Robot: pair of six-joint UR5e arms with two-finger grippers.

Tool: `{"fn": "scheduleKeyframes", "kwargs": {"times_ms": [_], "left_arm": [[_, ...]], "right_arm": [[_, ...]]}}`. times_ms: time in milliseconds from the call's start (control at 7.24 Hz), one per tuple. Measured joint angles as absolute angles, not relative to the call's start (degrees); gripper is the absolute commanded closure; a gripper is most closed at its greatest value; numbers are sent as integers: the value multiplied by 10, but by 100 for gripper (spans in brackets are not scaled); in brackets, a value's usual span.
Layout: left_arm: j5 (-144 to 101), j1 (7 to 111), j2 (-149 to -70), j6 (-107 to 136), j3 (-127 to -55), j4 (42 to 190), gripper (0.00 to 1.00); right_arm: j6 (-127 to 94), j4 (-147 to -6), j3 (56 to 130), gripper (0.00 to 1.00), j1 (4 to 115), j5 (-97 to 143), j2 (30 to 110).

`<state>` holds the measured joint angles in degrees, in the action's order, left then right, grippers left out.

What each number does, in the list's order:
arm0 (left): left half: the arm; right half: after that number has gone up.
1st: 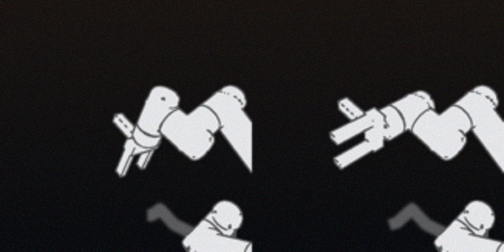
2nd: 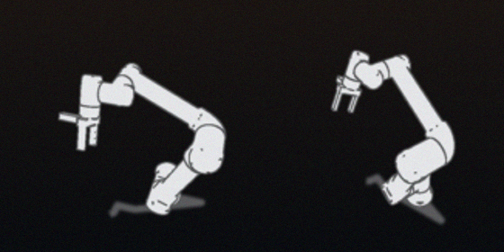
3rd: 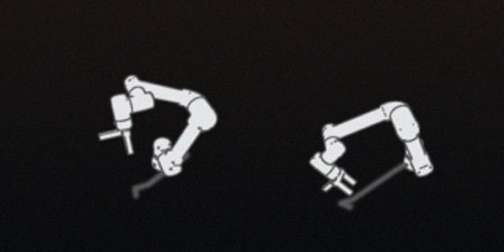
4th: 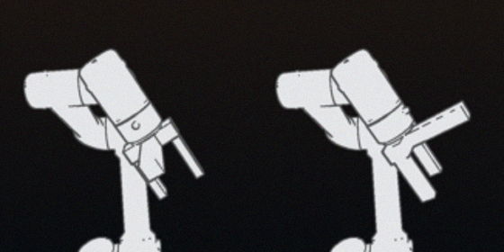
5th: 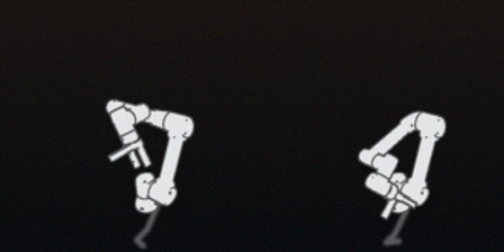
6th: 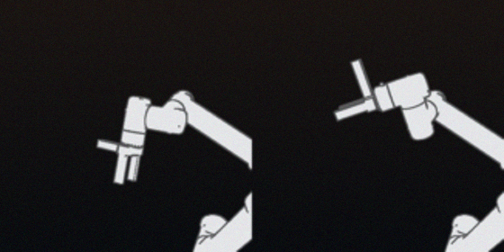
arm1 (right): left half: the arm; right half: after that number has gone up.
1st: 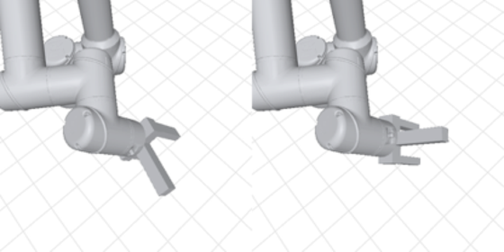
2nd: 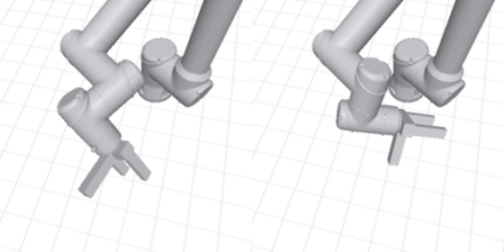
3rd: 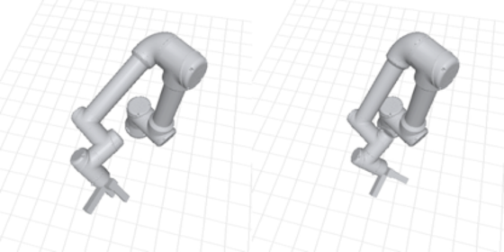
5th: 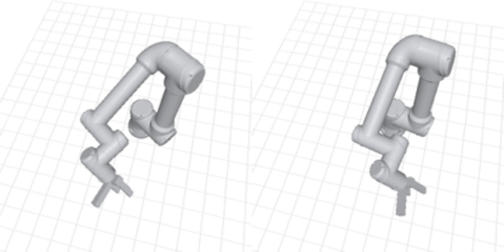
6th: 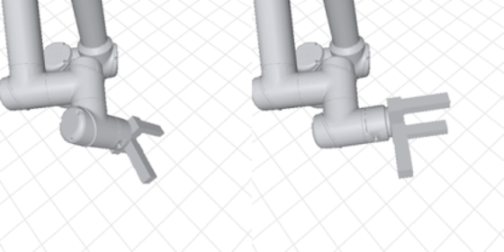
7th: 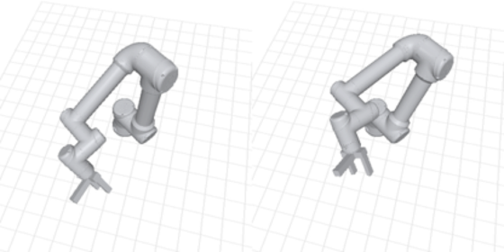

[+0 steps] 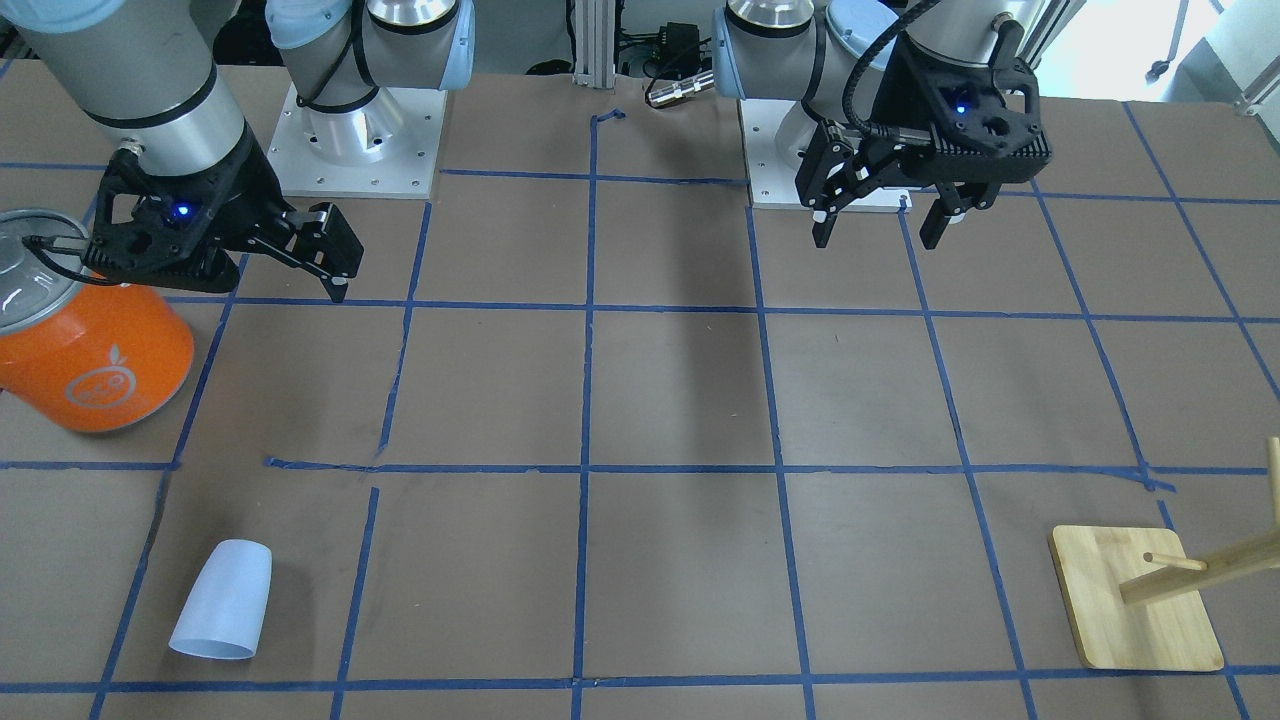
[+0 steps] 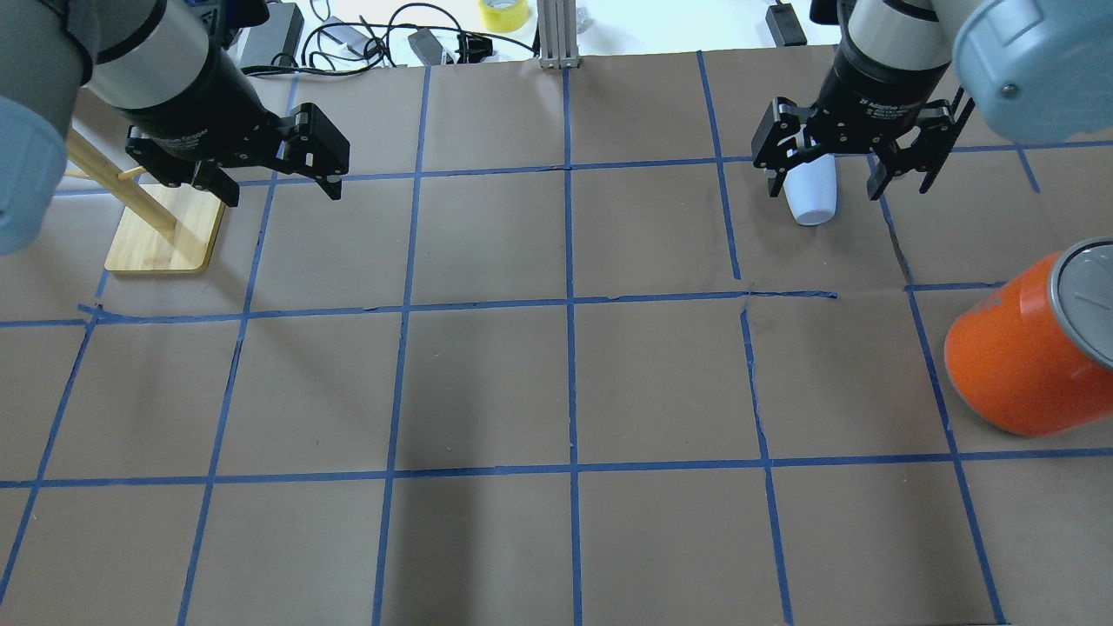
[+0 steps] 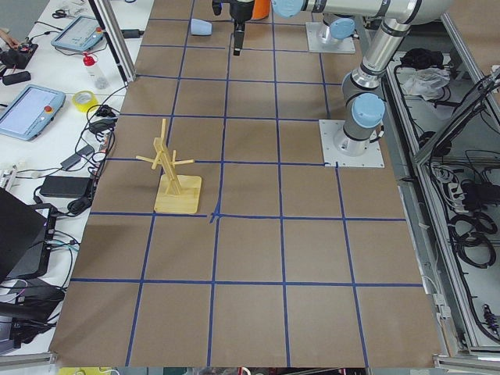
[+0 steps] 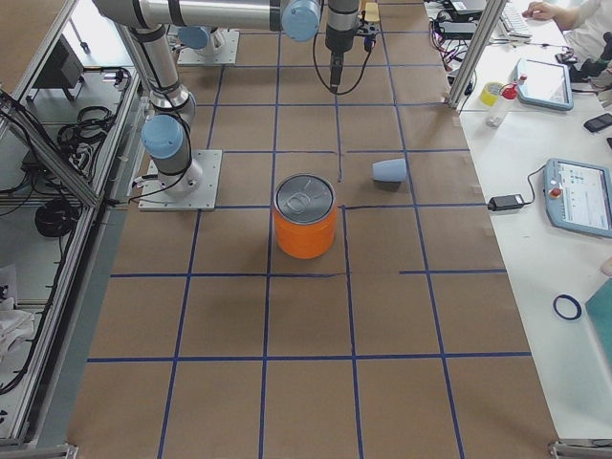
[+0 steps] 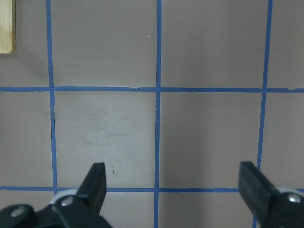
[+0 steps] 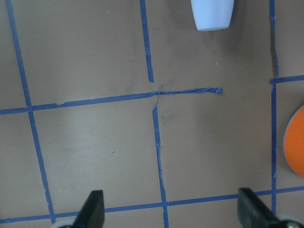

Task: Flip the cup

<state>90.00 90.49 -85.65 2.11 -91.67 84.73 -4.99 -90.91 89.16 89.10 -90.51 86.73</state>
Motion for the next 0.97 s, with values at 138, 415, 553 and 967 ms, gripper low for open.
{"fn": "scheduleKeyframes", "kwargs": {"times_ms": [138, 415, 553, 967], "left_arm": [[900, 905, -857, 21, -917, 847, 0], [899, 904, -855, 21, -917, 848, 0], [900, 904, -855, 20, -917, 848, 0], [899, 904, -854, 20, -917, 848, 0]], "right_arm": [[-51, -910, 893, 0, 890, -906, 864], [-48, -913, 897, 0, 888, -919, 849], [-44, -918, 897, 0, 885, -933, 844], [-32, -1021, 905, 0, 881, -965, 777]]}}
